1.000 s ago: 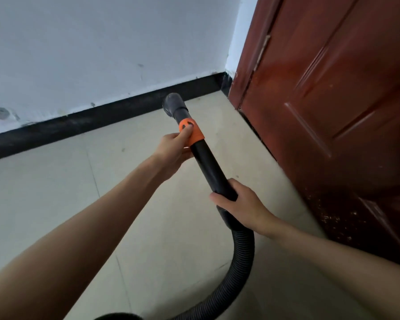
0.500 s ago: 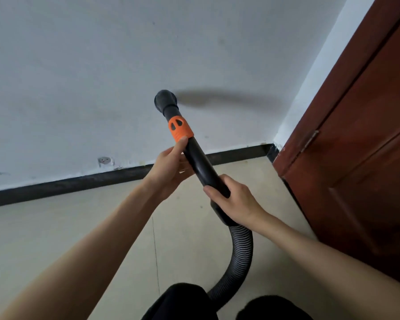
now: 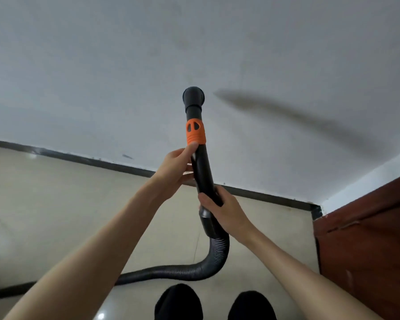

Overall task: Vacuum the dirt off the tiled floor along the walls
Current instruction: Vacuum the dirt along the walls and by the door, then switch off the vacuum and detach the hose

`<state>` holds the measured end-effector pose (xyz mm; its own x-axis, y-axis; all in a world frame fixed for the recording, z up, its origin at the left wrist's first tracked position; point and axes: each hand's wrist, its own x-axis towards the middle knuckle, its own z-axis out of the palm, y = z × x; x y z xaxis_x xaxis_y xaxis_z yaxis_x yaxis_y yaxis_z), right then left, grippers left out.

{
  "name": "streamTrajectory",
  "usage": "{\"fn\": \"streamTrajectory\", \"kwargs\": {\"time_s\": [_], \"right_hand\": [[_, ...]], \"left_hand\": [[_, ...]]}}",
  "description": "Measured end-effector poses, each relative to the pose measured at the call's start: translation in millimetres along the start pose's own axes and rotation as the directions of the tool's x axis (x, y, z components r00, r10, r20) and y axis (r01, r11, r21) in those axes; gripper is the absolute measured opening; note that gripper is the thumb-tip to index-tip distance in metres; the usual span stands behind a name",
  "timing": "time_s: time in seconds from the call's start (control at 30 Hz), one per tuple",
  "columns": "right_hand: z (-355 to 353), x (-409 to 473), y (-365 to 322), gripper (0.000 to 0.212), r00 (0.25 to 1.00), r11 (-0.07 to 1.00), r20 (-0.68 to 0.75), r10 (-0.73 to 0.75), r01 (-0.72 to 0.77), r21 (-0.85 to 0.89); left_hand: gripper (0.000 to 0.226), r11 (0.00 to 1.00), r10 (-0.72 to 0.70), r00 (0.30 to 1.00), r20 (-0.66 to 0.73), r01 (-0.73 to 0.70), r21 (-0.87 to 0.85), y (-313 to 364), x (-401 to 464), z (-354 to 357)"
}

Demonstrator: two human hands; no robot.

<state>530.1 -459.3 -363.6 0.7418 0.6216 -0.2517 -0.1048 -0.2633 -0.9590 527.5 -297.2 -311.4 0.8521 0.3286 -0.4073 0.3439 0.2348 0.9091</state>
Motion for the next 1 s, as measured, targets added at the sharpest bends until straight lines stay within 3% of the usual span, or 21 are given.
{"fn": "streamTrajectory", "kwargs": {"time_s": [0.2,0.27,0.33,0.43,0.53,0.63,0.7,0.87,1.0], "right_hand": [[63,1,-155,0.014,0.977,0.994,0.208,-0.044,0.064,-0.092],[87,5,-199,0.013,0.962,0.984,0.266,-0.059,0.1,-0.145],[110,10,-238,0.014,0.943,0.971,0.326,-0.068,0.138,-0.197],[142,22,-289,0.02,0.915,0.948,0.398,-0.069,0.184,-0.259],[182,37,-337,0.022,0.884,0.926,0.456,-0.105,0.254,-0.28],[235,47,-385,0.023,0.843,0.904,0.515,-0.156,0.332,-0.269],[277,51,-416,0.024,0.809,0.9,0.56,-0.18,0.365,-0.238],[396,56,-489,0.027,0.704,0.864,0.663,-0.254,0.474,-0.172],[498,64,-527,0.031,0.617,0.798,0.731,-0.292,0.579,-0.17]], "left_hand": [[0.036,0.995,0.063,0.978,-0.199,-0.076,-0.061,127,-87,-89],[0.038,0.996,0.092,0.96,-0.266,-0.087,0.033,158,-120,-126],[0.038,0.968,0.15,0.914,-0.377,-0.058,0.245,181,-154,-165],[0.05,0.788,0.319,0.796,-0.515,0.08,0.611,206,-203,-223],[0.062,0.581,0.454,0.688,-0.566,0.253,0.774,220,-255,-272],[0.066,0.45,0.528,0.61,-0.592,0.39,0.803,229,-308,-316],[0.066,0.424,0.559,0.547,-0.623,0.457,0.782,233,-342,-345],[0.064,0.461,0.568,0.392,-0.724,0.577,0.674,238,-409,-437],[0.062,0.515,0.529,0.32,-0.786,0.615,0.597,238,-444,-525]]}}
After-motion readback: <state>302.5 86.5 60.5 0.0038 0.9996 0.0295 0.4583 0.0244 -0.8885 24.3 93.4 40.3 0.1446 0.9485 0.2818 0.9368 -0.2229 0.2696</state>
